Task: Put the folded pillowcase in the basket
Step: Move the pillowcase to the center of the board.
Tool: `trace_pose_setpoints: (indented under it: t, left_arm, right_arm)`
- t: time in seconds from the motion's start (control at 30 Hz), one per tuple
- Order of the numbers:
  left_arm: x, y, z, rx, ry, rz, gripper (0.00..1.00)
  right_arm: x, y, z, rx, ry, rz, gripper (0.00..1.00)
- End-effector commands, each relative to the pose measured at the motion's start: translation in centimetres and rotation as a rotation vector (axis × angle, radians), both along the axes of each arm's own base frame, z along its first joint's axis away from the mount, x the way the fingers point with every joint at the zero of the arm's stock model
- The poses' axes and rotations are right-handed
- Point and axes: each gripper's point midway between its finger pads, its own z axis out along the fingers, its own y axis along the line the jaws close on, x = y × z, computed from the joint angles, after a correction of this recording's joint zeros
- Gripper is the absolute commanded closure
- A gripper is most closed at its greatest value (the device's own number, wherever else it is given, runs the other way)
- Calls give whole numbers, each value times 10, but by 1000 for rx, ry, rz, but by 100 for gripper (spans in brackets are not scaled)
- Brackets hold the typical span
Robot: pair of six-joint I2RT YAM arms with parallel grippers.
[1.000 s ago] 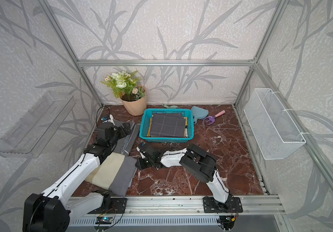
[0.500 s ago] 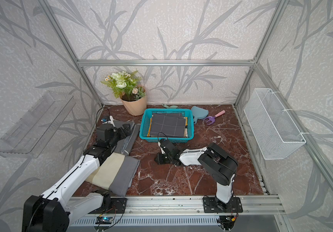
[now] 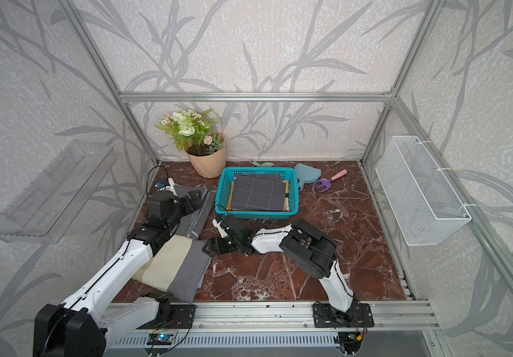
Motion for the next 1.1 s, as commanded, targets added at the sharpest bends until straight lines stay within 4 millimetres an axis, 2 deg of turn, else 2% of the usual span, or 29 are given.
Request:
trace_pose_setpoints:
  t: [0.0,0.03,0.13,0.17,0.27,0.33,0.53,0.63,0.67,0.8,0.9,0.97,1.0,1.07]
  left_arm:
    - [-1,1,1,-7,-9,1,0]
    - [-2,2,2,-6,-9,2,0]
    - [-2,3,0,6,-5,7,0]
    - [-1,3,0,9,-4,8,0]
    - [0,2,-2,5,0,4,0]
    - [1,-1,-4,-5,2,-7,0]
    - [2,-8,-9,-34,12,-41,0]
    - [2,-16,-13,-54,25,-79,0]
    - [2,-20,-14,-64,29,-98,0]
    - [-1,-43,-29,-107,87,-208,0]
    - [-8,-61,-45,-119,141,-283,0]
    - [-15,-71,-54,-117,171,-318,0]
    - [-19,-76,-59,-119,184,-340,0]
    - [-27,-89,-70,-127,214,-389,0]
  right_arm:
    - [-10,5,-21,-44,54,38,29]
    - [-12,7,-23,-47,60,40,38]
    - [-13,0,-30,-80,68,19,87]
    - [-13,-5,-33,-94,68,7,99]
    - [-12,-22,-32,-106,71,-21,100]
    - [-10,-42,-26,-100,76,-53,100]
    - [2,-136,-20,-177,93,-165,100]
    - [5,-181,-19,-271,91,-178,100]
    - [7,-192,-11,-282,76,-181,100]
    - [22,-241,-9,-391,47,-234,96]
    - [38,-269,-3,-409,32,-313,96]
    - [47,-283,4,-407,15,-364,85]
    - [53,-290,8,-408,-2,-397,70]
    - [61,-302,16,-412,-31,-449,58]
